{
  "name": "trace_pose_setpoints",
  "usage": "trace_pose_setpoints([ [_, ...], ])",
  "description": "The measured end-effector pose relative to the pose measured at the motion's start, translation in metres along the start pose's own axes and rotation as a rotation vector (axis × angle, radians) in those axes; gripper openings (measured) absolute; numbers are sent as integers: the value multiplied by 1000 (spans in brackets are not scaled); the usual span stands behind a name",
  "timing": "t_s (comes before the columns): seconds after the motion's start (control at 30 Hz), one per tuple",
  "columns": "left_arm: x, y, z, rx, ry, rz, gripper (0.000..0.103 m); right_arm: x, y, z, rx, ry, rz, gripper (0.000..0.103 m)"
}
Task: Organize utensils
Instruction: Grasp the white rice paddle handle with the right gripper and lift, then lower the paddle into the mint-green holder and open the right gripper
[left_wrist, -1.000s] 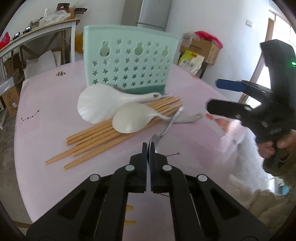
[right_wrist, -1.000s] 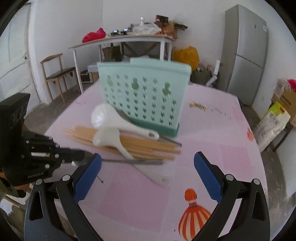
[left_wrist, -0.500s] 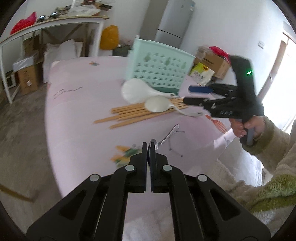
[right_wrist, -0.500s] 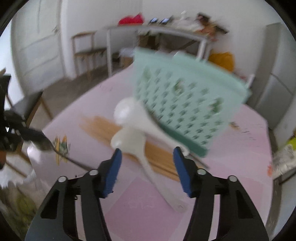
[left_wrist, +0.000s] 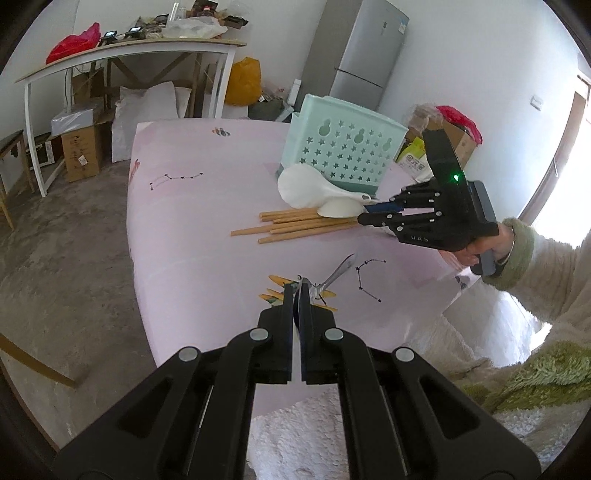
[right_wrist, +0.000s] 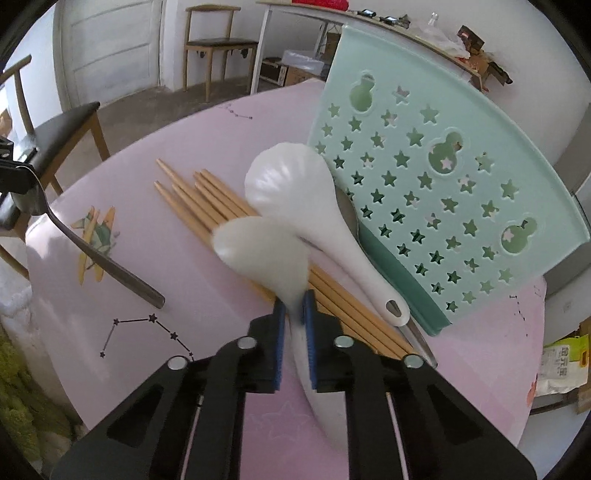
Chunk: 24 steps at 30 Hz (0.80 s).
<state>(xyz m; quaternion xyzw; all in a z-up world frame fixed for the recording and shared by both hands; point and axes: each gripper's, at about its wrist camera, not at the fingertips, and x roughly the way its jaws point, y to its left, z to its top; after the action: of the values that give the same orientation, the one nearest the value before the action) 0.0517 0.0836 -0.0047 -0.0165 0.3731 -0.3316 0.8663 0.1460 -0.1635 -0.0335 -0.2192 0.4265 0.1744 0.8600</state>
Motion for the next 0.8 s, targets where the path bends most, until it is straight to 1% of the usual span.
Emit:
trace_pose_setpoints([
  [0.2,-14,3,12,-50,-51,-12,1,-21,-12,-4,95,-81,-15,4],
  [0.3,-26,1,23,-70,-102,-30,1,-31,-15,-7,141,-117,-30,4],
  [0.37,-33,1,34,-76,-144,-45,1,-42,-18,-8,184,-156,-38,4],
  [0.5,-49,-1,68,-63,-243,-49,2,-71,-29,-10,268,-247,-41,4],
  [0.53,-52,-3,82,-52,-271,-45,1,-79,-32,-11,288,-271,-40,4],
  [0.6,-55,-7,102,-21,-301,-22,1,-92,-37,-11,321,-314,-30,4],
  [0.67,-56,-14,127,32,-324,9,1,-109,-42,-12,349,-367,-36,4],
  [0.73,-51,-20,152,87,-318,37,1,-120,-48,-12,374,-405,-40,4],
  [0.8,-40,-28,175,149,-283,77,1,-134,-58,-16,406,-452,-35,4],
])
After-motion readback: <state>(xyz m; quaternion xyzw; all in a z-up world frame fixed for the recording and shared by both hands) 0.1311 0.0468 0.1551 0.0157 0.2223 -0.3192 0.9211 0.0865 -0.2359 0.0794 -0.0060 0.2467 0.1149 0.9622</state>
